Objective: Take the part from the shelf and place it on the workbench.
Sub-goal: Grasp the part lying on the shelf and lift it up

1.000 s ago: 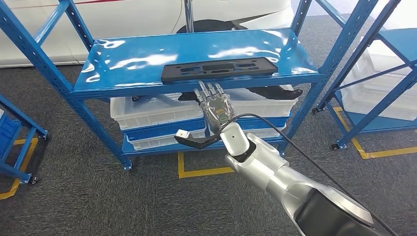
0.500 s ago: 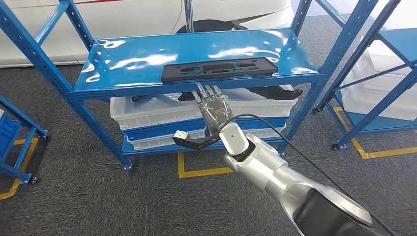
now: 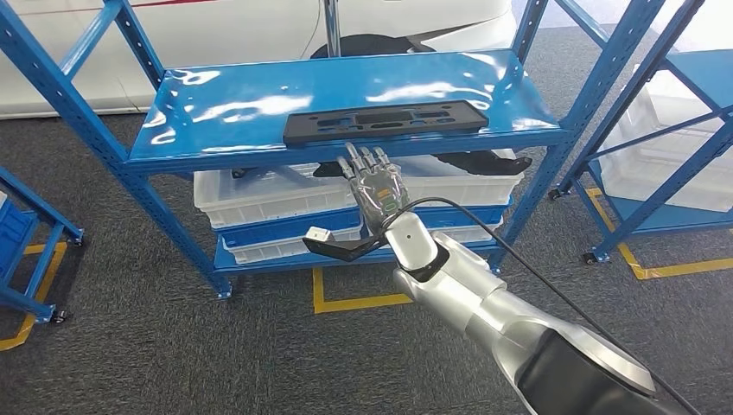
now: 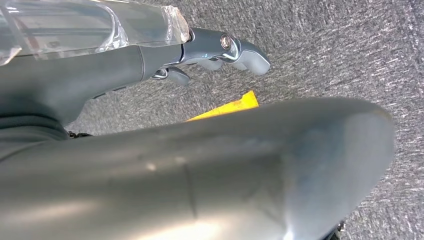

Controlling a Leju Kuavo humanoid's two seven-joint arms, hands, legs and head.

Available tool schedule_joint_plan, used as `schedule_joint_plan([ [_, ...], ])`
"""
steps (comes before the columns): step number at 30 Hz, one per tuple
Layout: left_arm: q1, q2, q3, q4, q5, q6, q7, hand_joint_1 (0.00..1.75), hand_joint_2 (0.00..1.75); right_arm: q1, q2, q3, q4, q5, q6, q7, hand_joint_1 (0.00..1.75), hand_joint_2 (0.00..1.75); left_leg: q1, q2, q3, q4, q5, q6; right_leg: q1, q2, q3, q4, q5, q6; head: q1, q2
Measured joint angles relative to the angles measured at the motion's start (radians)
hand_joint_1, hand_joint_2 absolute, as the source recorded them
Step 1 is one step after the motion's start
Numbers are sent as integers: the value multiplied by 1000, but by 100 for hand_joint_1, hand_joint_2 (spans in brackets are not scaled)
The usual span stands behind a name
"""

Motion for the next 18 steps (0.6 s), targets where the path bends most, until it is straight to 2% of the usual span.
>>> schedule_joint_plan([
  [5, -1, 3, 0, 2, -2, 0, -6, 0, 0, -2, 0, 3, 0, -1, 0, 0, 0, 175, -2, 0, -2, 3, 0, 1, -2, 0, -1, -1, 2, 3, 0, 0],
  [8, -3, 4, 0, 2, -3, 0, -8, 0, 0, -8, 0, 3, 0, -1, -1, 0, 0, 175, 6, 6, 6, -10, 7, 11, -1, -7, -7, 12, -7, 10, 1, 0],
  [9, -3, 4, 0, 2, -4, 0, -8, 0, 0, -12, 0, 3, 0, -2, -1, 0, 0, 175, 11, 9, 9, -15, 9, 15, -1, -17, -20, 39, -23, 14, 2, 0],
  [10, -3, 4, 0, 2, -5, 0, -8, 0, 0, -15, 0, 3, 0, -2, -1, -1, 0, 175, 14, 13, 12, -17, 10, 17, -2, -29, -46, 92, -48, 18, 3, 0],
  [12, -3, 4, 0, 2, -6, 0, -8, 0, 0, -17, 0, 3, 1, -2, -1, -1, 0, 175, 16, 18, 13, -18, 8, 17, -10, -44, -125, 237, -102, 28, 4, 0],
  [13, -2, 4, 0, 2, -7, 0, -8, 0, 0, -15, 0, 3, 3, -2, -1, -1, 0, 175, 18, 21, 14, -17, 7, 15, -16, -47, -159, 292, -112, 33, 4, 0],
  [14, -1, 4, 0, 3, -8, 0, -8, 0, 0, -14, 0, 3, 4, -2, -1, -1, 0, 175, 21, 22, 16, -17, 4, 12, -21, -49, -174, 306, -102, 38, 4, 0],
  [15, 0, 4, 0, 3, -8, 0, -8, 0, 0, -13, 0, 3, 5, -2, -1, -1, 0, 175, 24, 23, 19, -16, 0, 7, -26, -51, -166, 276, -72, 42, 4, 0],
  [17, 0, 5, 0, 3, -9, 0, -9, 0, 0, -14, 0, 3, 6, -2, 0, -1, 0, 175, 30, 25, 29, -14, -11, -8, -35, -64, -105, 139, 4, 52, 4, 0],
  [18, -1, 6, 0, 3, -9, 0, -10, 0, 0, -16, 0, 3, 7, -4, 2, -1, 0, 175, 30, 26, 31, -10, -18, -16, -36, -69, -77, 77, 26, 53, 5, 0],
])
